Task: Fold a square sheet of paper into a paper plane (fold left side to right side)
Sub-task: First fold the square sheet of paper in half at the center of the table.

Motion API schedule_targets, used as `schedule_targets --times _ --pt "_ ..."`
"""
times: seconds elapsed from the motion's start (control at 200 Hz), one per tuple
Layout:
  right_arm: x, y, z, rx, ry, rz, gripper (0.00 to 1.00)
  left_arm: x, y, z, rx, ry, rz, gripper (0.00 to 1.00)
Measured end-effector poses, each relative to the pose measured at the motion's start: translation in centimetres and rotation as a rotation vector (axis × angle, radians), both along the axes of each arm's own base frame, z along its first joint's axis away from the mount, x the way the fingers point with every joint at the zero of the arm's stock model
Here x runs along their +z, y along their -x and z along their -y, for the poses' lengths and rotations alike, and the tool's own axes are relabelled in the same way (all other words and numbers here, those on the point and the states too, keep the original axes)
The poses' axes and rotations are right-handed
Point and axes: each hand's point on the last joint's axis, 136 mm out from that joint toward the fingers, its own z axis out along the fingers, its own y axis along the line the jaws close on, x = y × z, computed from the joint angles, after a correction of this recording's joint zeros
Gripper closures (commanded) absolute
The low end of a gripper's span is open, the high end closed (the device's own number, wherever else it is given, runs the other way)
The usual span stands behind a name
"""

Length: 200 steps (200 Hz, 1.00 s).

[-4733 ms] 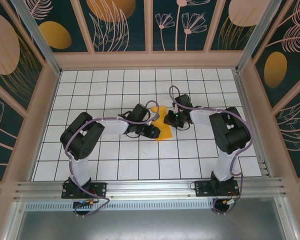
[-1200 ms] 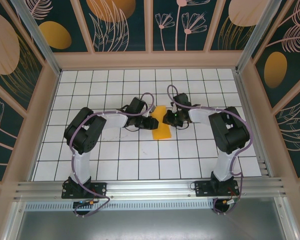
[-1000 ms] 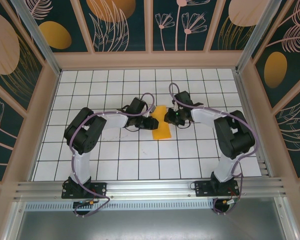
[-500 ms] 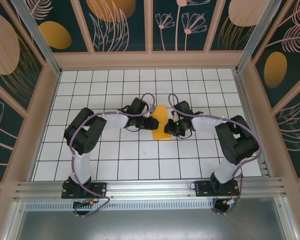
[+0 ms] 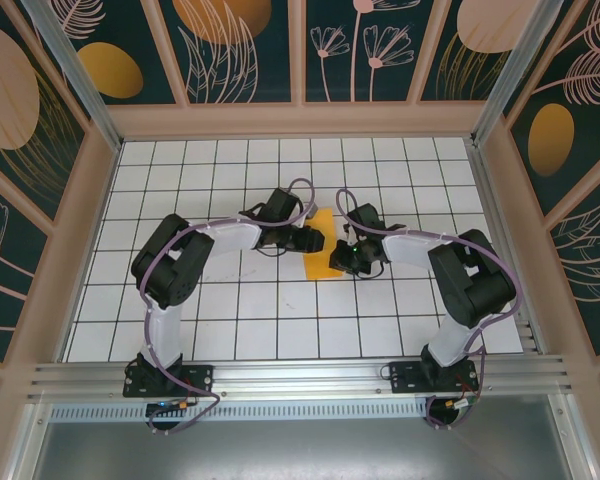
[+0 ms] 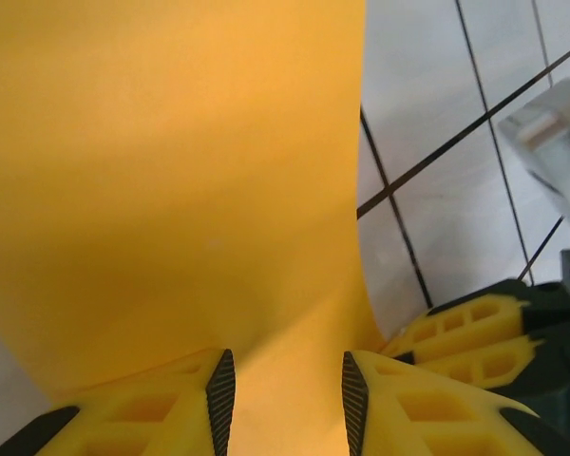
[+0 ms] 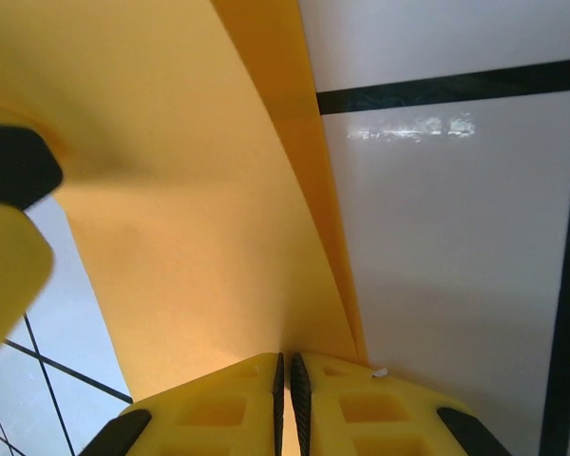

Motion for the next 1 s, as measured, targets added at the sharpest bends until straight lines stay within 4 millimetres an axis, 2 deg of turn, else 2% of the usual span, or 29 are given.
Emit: schedule_targets --times 0.12,0.365,0.51,0.731,0.871,1.001 --pt "-0.1 0.0 0.0 0.001 0.003 0.000 0.83 -0.1 -0.8 -0.1 0.014 0.002 0.000 0.62" --pt "-0.1 0.0 0.0 0.001 0.004 0.001 0.83 -0.9 -1.0 -0.6 0.026 -0.011 -0.013 0.62" --pt "-0.1 0.0 0.1 0.001 0.005 0.000 0.83 -1.9 -2.0 -1.1 0.051 -0.025 -0.023 0.61" --pt "-0.1 -0.2 -0.1 0.002 0.004 0.002 0.83 -1.8 -2.9 -1.3 0.075 -0.020 -0.031 0.61" --pt "-0.1 -0.3 -0.1 0.007 0.005 0.006 0.83 -1.7 -3.7 -1.5 0.088 -0.015 -0.035 0.60" --pt "-0.1 -0.3 -0.1 0.008 0.005 0.006 0.83 -1.6 -5.5 -2.1 0.120 -0.011 -0.030 0.59"
